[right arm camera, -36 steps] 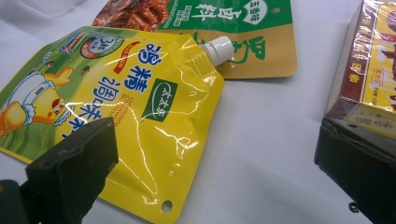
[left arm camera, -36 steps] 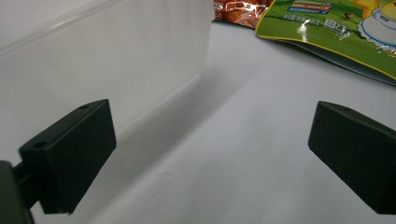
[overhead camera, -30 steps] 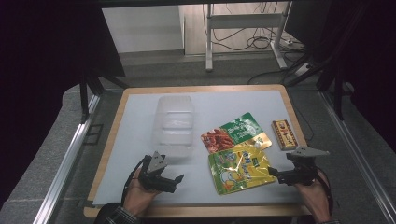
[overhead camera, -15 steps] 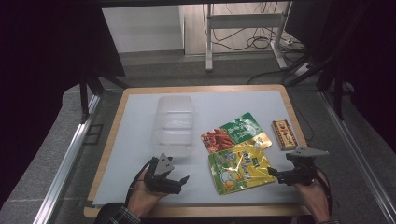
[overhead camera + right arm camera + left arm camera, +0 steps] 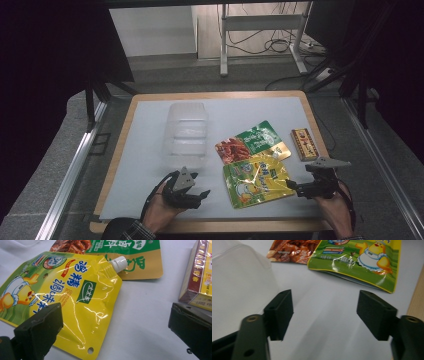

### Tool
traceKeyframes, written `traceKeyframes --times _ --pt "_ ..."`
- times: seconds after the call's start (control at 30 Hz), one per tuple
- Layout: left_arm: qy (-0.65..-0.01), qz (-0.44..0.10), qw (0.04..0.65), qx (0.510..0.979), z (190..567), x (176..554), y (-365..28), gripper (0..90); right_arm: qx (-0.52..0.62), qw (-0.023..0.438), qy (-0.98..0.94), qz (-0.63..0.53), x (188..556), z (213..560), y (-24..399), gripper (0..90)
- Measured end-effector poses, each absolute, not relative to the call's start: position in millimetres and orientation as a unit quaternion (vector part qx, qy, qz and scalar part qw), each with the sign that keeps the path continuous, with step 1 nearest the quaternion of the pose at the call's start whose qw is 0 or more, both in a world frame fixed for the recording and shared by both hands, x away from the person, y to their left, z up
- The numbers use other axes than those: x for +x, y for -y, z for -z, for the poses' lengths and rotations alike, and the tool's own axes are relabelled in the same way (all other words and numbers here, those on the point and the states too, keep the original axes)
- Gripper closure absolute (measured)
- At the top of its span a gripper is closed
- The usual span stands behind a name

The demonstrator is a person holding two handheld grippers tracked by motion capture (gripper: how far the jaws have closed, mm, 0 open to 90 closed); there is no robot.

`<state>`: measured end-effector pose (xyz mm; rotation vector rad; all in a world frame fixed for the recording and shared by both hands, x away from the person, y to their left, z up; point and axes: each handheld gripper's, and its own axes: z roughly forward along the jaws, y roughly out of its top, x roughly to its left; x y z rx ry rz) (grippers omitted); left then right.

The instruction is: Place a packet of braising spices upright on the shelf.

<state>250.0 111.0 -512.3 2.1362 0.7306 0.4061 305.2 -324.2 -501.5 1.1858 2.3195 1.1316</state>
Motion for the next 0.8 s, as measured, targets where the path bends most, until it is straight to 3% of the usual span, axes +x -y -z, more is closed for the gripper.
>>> traceKeyframes --times 0.53,0.8 --pt "-0.265 -0.127 0.433 0.852 511.4 259.2 -82.9 56.9 0.408 0.149 -0.811 -0.393 305.3 501.7 323.4 0.0" --pt "-0.255 -0.12 0.437 0.854 514.3 263.0 -68.8 63.3 0.407 0.147 -0.812 -0.392 305.7 502.3 323.0 0.0"
